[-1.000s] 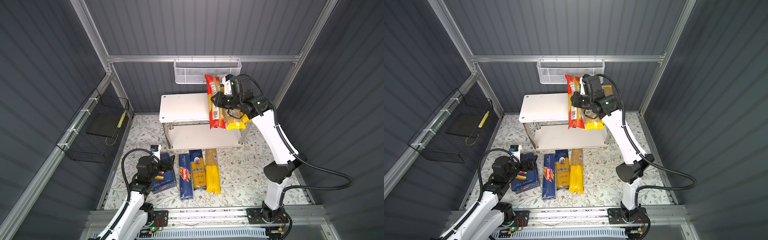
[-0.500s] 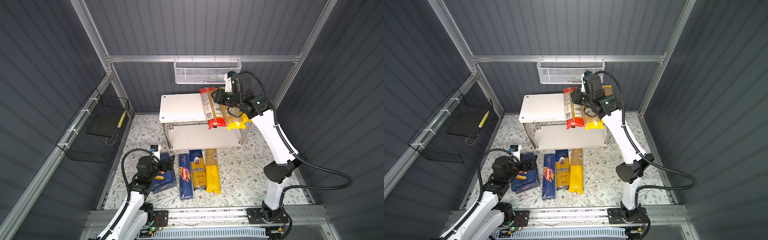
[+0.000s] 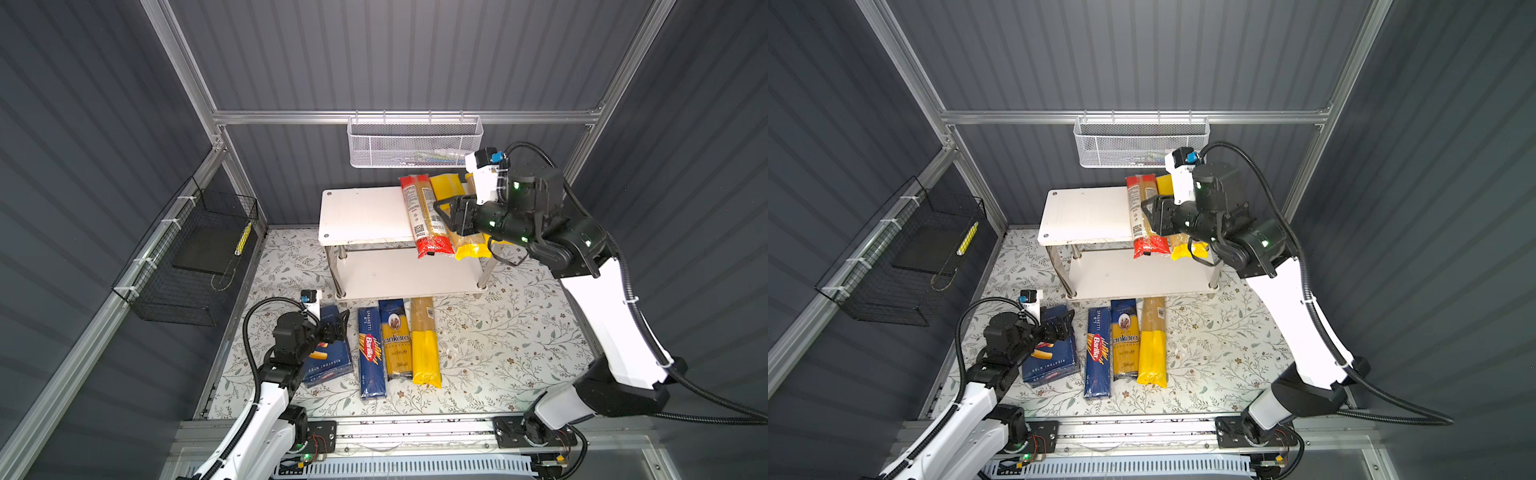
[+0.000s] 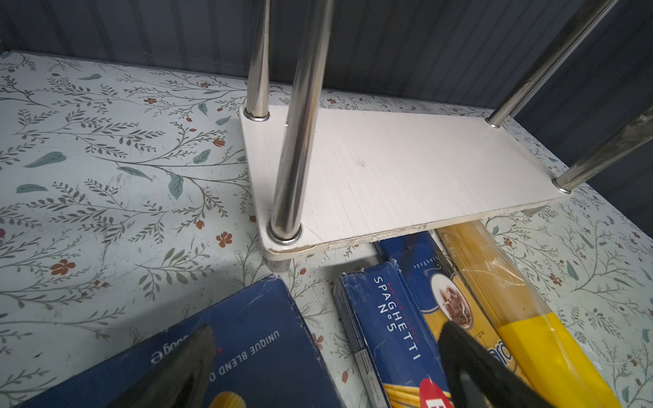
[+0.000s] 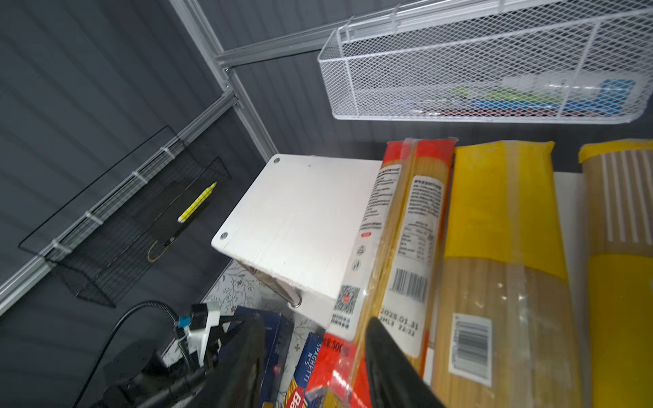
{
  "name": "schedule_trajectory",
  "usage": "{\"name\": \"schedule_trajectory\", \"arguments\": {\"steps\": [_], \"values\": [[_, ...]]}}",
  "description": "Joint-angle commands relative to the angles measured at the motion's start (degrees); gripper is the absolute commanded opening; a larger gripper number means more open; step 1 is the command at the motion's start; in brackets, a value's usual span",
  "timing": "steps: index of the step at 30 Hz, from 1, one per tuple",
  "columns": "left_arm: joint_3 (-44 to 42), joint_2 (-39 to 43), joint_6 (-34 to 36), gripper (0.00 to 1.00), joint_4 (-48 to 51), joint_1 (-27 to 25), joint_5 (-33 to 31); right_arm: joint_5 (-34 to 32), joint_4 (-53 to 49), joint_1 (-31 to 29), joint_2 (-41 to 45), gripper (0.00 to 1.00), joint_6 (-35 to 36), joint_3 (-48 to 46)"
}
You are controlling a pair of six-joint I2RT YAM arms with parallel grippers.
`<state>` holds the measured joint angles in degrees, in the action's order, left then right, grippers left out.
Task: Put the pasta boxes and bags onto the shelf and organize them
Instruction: 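Open the right gripper to release the bag upright on the top shelf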
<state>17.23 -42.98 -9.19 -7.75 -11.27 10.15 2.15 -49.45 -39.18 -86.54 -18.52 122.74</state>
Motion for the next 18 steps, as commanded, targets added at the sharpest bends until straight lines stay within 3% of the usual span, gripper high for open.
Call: {"name": "schedule_trajectory", "arguments": {"steps": [1, 4, 12, 18], "values": [[0.1, -0.1, 0.7, 1.00, -0.6, 0.1, 0.2, -0.6, -3.3, -1.7, 3.3, 0.48, 2.9, -6.6], [0.2, -0.3, 0.7, 0.99, -0.6, 0.1, 0.1, -1.1, -1.5, -4.5, 6.9, 0.50, 5.7, -13.8], [0.3, -0.7, 0.5, 0.99, -0.5, 0.1, -0.4, -2.0, 3.6, -5.5, 11.5, 0.51, 2.5, -26.1], [0.5, -1.1, 0.3, 1.00, -0.4, 0.1, -0.7, -3.7, 5.7, -5.5, 11.6, 0.52, 1.9, -29.1]]}}
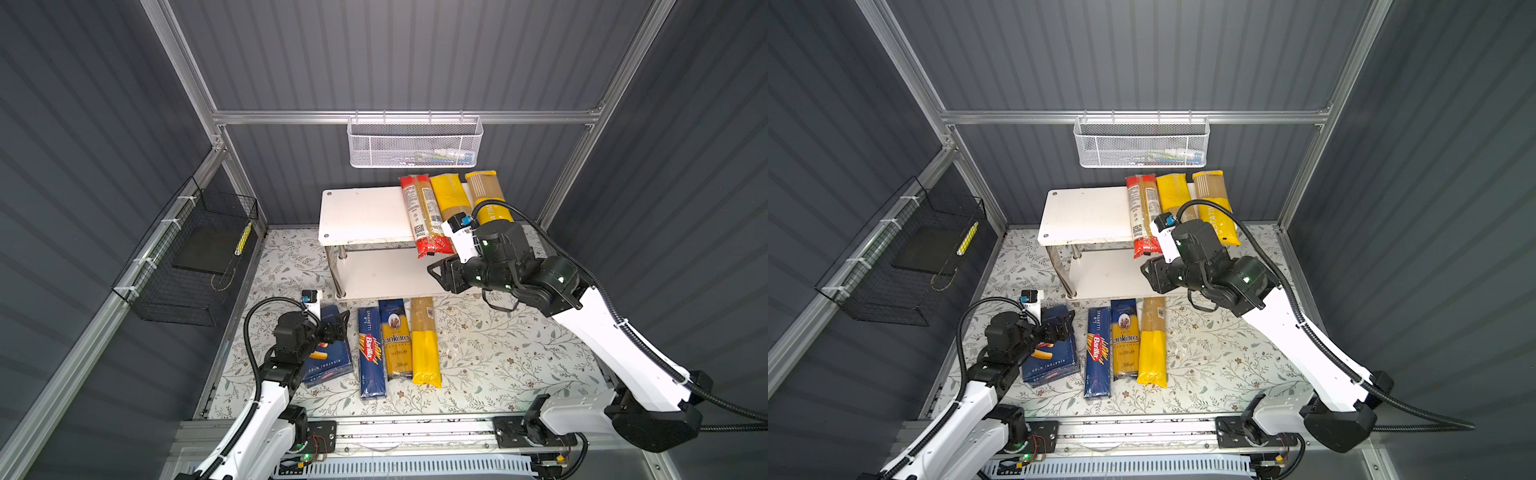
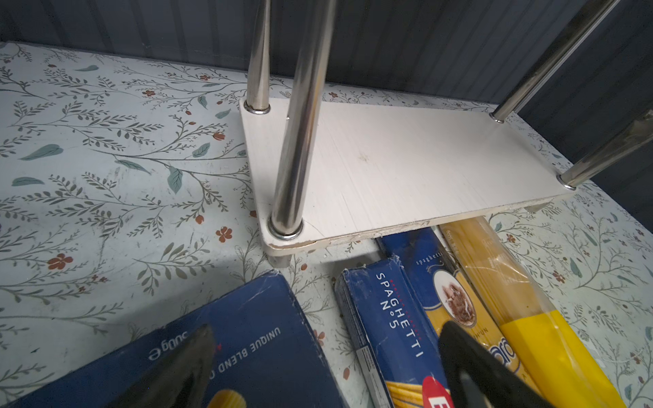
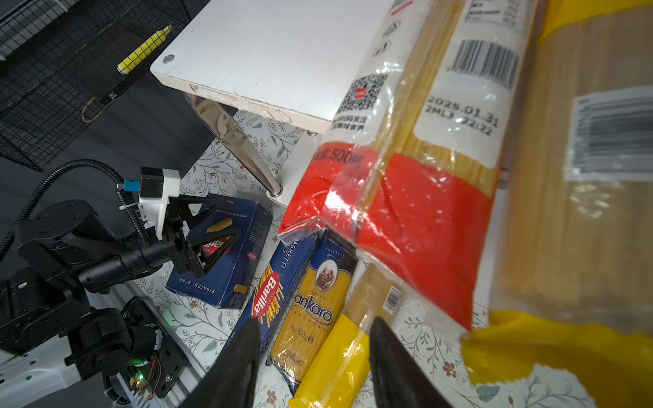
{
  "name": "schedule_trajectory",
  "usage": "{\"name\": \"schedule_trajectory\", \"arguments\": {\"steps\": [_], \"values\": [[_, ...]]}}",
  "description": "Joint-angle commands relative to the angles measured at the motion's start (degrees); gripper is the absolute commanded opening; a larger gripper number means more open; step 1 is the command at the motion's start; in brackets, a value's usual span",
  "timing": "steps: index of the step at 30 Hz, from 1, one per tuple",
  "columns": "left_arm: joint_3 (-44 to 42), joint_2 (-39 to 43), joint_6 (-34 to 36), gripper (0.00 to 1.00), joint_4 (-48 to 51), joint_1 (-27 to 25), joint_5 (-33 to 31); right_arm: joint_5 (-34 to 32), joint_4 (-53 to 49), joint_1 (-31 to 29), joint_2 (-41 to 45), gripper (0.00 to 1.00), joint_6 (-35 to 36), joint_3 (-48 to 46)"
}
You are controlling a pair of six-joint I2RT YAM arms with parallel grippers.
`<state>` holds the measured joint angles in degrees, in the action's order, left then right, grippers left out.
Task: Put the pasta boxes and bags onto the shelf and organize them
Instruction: 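Open the right gripper to release the bag upright on the top shelf, then move the right gripper down over the clear-and-yellow spaghetti bag on the table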
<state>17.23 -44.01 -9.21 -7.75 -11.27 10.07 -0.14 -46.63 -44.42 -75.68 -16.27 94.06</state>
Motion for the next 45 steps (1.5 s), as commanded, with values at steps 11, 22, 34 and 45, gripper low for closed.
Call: {"name": "schedule_trajectory", "arguments": {"steps": [11, 22, 34, 45], "values": [[0.3, 0.4, 0.5, 1.00, -0.4, 0.1, -0.7, -0.5, 5.9, 0.4, -2.9, 0.56, 1.6, 1.7], [-0.1, 1.5, 0.7, 1.00, -0.5, 0.1, 0.1, 2.6, 4.9, 1.2, -7.7, 0.57, 3.0, 6.3], [-1.7, 5.2, 0.9, 1.00, -1.7, 0.1, 4.0, 1.6, 1.4, -5.3, -0.9, 0.62, 5.0, 0.3], [-0.5, 5.8, -0.4, 1.00, 1.0, 0.1, 7.5, -16.0, 10.6, -16.6, 13.7, 0.74, -8.2, -25.6]]}}
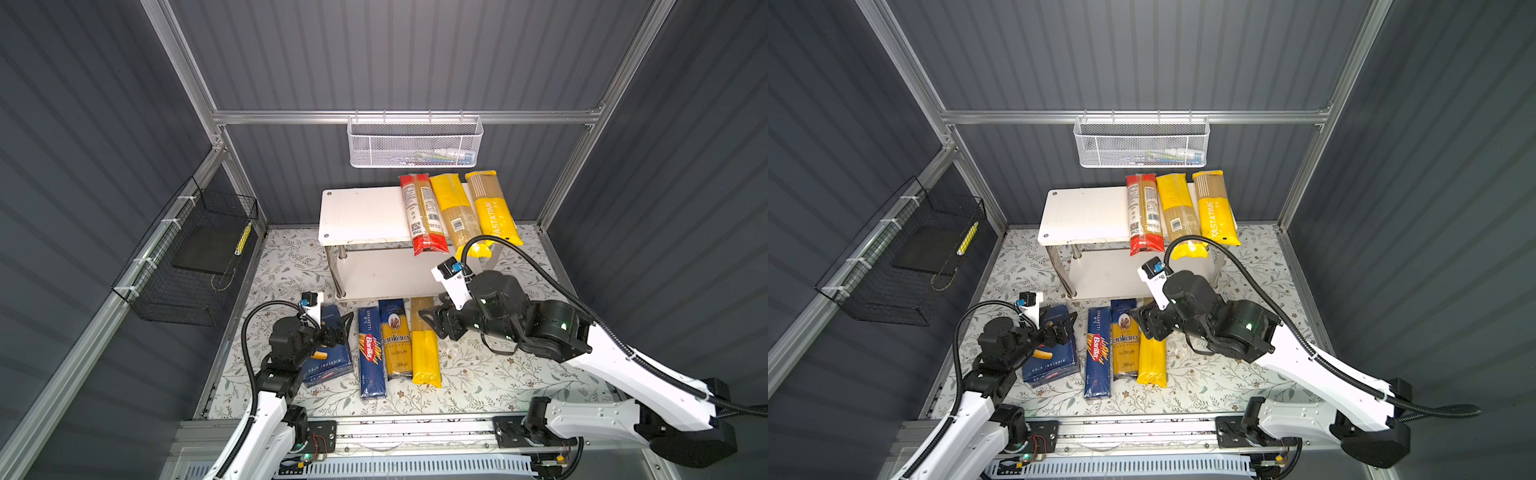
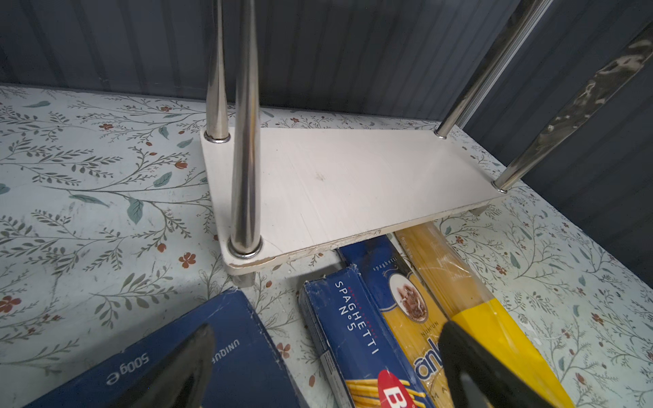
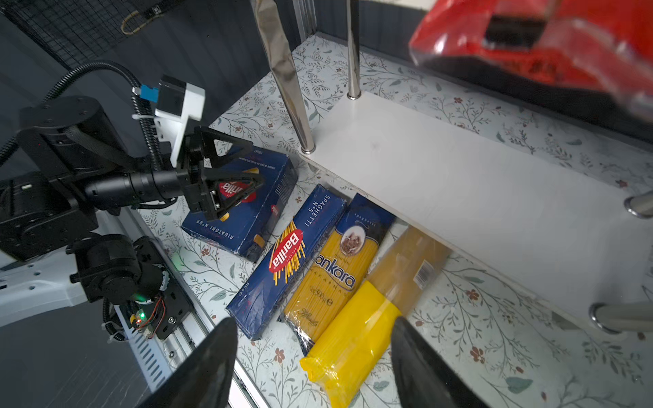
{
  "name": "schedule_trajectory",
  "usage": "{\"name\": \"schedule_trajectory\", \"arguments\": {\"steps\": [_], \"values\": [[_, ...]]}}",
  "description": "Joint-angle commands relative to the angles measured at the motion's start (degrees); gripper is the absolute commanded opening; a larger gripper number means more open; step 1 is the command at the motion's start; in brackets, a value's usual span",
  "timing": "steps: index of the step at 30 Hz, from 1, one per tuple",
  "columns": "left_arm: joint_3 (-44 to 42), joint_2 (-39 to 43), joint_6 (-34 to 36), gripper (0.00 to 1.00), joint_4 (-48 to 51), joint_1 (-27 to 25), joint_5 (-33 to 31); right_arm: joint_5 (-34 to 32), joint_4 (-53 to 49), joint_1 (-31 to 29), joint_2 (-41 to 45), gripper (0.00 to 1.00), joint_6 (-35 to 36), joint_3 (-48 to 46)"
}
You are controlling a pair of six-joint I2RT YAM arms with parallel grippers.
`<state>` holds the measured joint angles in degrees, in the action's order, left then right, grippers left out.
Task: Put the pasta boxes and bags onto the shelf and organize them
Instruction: 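Move the right gripper down over the clear-and-yellow spaghetti bag on the table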
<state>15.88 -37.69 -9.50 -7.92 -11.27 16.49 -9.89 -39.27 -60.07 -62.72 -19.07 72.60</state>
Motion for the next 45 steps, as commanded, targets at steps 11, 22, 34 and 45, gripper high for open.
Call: {"name": "schedule_trajectory", "arguments": {"steps": [11, 22, 34, 45], "values": [[1.4, -4.7, -0.5, 1.00, 0.4, 0.1, -0.6, -13.5, 15.7, 0.8, 3.2, 0.84, -21.8, -26.1], [0.8, -2.8, -0.9, 0.99, 0.9, 0.1, -1.9, -5.1, 19.9, 2.7, -9.5, 0.95, -24.0, -26.2], [0.6, -2.1, -1.0, 0.99, 1.1, 0.1, -2.3, -2.7, 21.8, 5.1, -20.9, 0.99, -24.3, -22.1], [0.7, -2.2, -1.0, 0.99, 1.1, 0.1, -2.3, -1.9, 21.0, 6.8, -25.2, 0.99, -25.6, -21.4]]}}
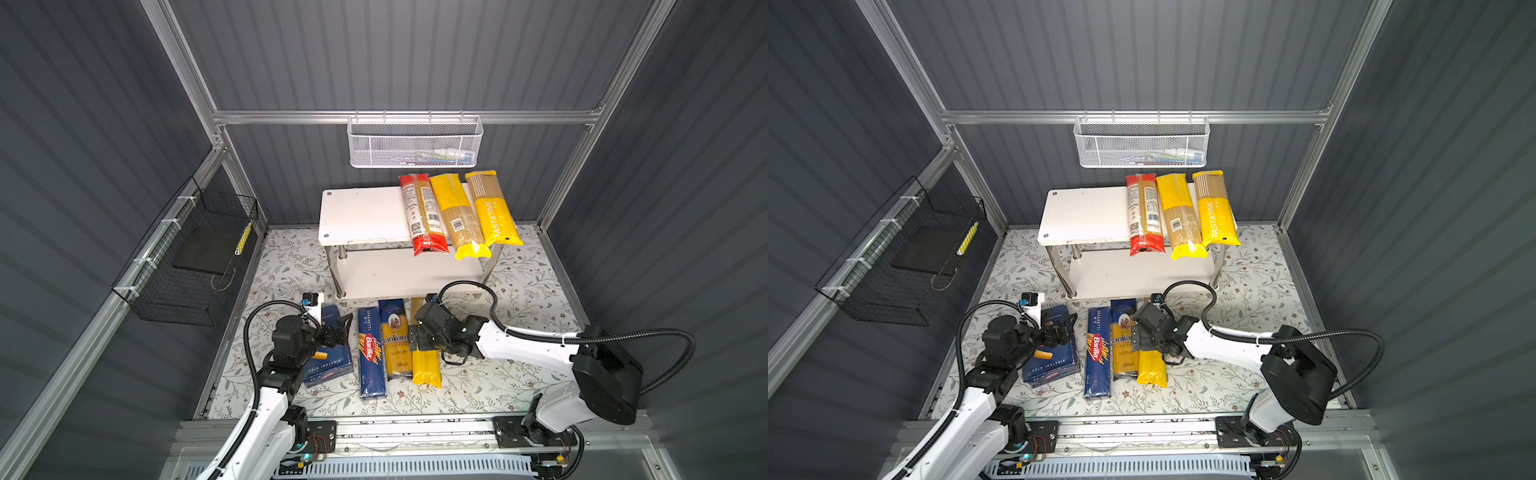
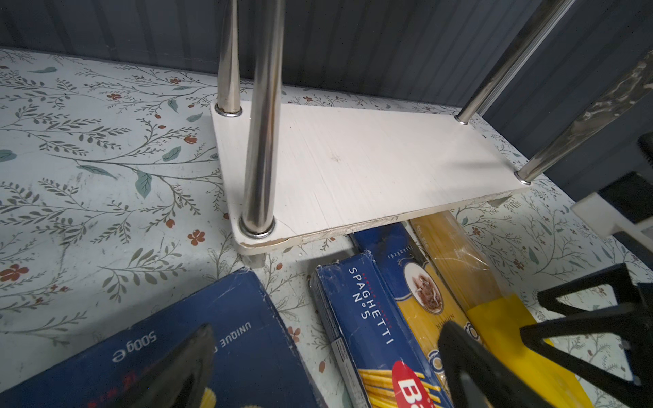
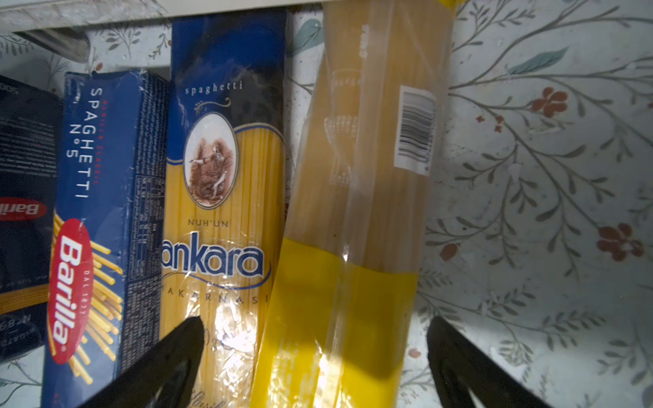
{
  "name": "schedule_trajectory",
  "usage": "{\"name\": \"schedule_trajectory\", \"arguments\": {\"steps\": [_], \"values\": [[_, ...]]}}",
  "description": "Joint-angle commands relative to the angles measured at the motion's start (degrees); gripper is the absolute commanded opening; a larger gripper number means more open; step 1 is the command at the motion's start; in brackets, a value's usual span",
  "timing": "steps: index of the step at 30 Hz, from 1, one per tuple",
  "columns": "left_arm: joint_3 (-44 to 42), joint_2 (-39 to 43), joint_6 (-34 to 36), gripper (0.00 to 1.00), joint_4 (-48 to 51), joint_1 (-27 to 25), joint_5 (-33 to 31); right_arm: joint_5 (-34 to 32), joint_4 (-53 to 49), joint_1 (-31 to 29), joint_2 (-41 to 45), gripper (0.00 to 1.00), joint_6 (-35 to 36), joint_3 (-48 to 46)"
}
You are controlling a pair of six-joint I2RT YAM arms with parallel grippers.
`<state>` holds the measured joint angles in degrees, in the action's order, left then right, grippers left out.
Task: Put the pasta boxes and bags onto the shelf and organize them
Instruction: 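Move the right gripper down over the clear-and-yellow spaghetti bag on the table, then lower the open right gripper around the clear-and-yellow bag's middle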
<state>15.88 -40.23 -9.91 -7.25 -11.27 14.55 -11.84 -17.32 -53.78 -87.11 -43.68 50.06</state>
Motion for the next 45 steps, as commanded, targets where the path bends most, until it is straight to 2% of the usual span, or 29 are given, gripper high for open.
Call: {"name": "schedule_trajectory", "arguments": {"steps": [1, 12, 29, 37, 41, 45], "values": [[0.6, 0.3, -0.6, 1.00, 0.5, 0.1, -0.4, 0.3, -1.0, 0.7, -1.2, 0.99, -0.9, 1.2], [0.8, -0.1, -0.6, 1.00, 0.3, 0.1, -0.3, 1.0, -4.5, 1.7, -6.8, 0.99, 0.0, 4.5], [0.8, 0.1, -0.7, 1.00, 0.5, 0.1, -0.7, 0.4, -7.5, 2.3, -5.0, 0.99, -1.0, -0.5], [0.8, 0.2, -0.7, 1.00, 0.4, 0.1, -0.8, -0.3, -8.1, 2.6, -0.9, 0.99, -1.7, -5.6], [0.8, 0.1, -0.8, 0.99, 0.5, 0.1, -1.0, -1.4, -12.0, 3.0, 1.7, 0.99, -3.4, -7.4], [0.8, 0.0, -0.8, 0.99, 0.4, 0.1, -0.9, -0.2, -10.1, 3.0, 7.4, 0.99, -0.4, -10.5]]}}
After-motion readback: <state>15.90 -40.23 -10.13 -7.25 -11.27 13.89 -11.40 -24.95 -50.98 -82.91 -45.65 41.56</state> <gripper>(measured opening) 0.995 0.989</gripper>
